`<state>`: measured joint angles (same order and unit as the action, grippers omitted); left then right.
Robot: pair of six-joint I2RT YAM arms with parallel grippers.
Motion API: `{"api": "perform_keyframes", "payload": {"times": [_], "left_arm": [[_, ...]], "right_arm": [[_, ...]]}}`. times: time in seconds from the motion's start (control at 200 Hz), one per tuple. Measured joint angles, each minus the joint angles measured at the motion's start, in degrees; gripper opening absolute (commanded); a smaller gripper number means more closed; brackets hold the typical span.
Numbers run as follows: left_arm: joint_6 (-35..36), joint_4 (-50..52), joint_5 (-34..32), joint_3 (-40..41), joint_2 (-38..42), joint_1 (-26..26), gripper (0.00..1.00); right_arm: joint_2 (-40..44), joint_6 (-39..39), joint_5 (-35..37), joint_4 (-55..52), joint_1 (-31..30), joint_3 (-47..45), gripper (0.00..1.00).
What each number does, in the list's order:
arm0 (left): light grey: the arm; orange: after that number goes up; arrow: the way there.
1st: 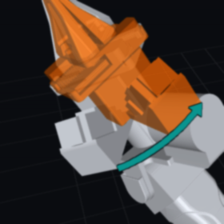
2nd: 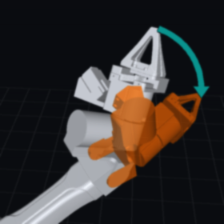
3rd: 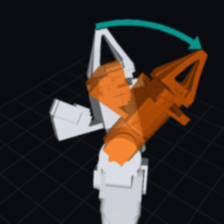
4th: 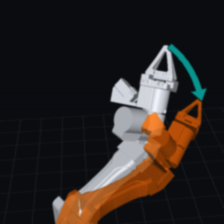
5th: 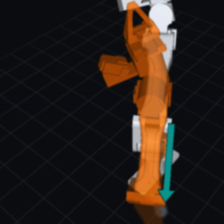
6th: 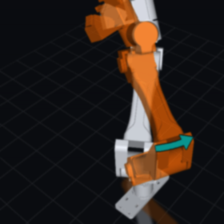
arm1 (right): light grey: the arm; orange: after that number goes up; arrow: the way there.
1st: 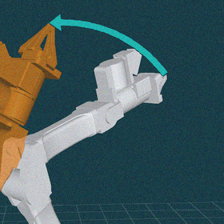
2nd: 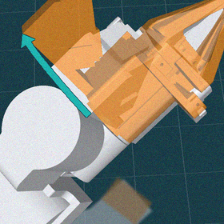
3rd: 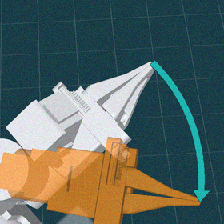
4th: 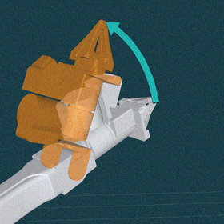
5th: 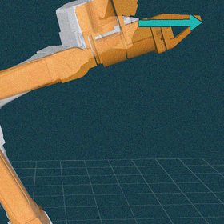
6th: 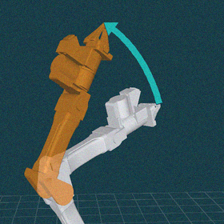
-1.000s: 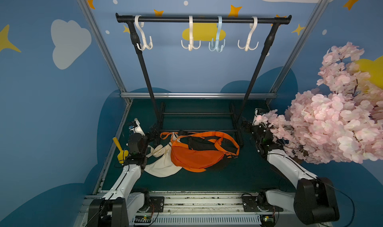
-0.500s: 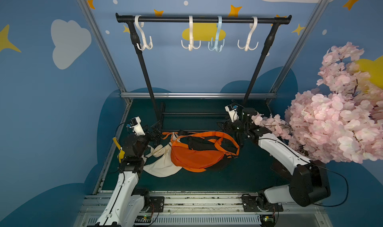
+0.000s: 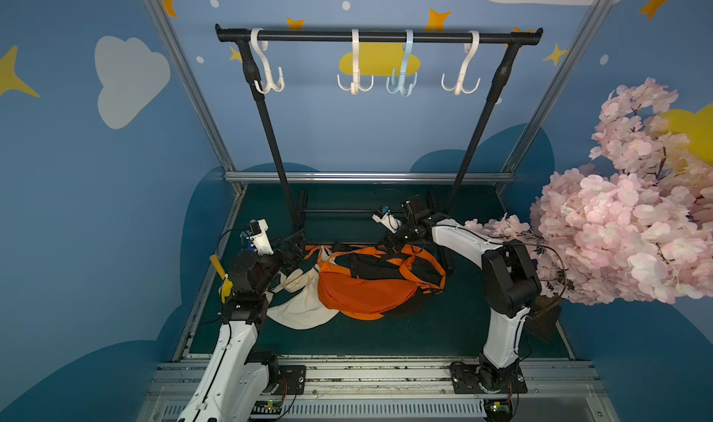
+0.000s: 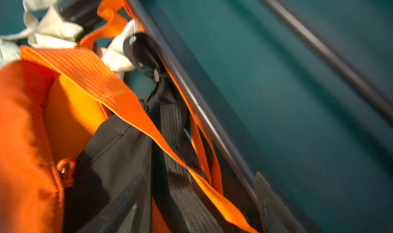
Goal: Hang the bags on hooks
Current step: Pick up the bag from the bag.
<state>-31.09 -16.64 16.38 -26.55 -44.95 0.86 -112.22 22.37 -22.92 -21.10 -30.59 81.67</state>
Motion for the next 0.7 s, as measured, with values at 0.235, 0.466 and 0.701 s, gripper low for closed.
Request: {"api": "perform_keyframes", "payload": {"times": [0.235, 0.466, 0.701], "left_arm": [[0.04, 0.39, 0.74, 0.00, -0.35, -0.39, 1.00], [1.99, 1.44, 2.10, -1.31, -3.56, -1.79, 1.00], [11.43, 5.92, 0.57, -7.41, -9.77, -13.70, 1.00]], "right_arm": [[-5.09, 1.86, 1.79, -0.85, -1.57, 2.40, 0.47], [-5.49, 1.55, 4.48, -0.11, -1.88, 2.86, 0.00], [-1.09, -0.28, 7.96, -0.17, -2.03, 2.21, 0.00]]}}
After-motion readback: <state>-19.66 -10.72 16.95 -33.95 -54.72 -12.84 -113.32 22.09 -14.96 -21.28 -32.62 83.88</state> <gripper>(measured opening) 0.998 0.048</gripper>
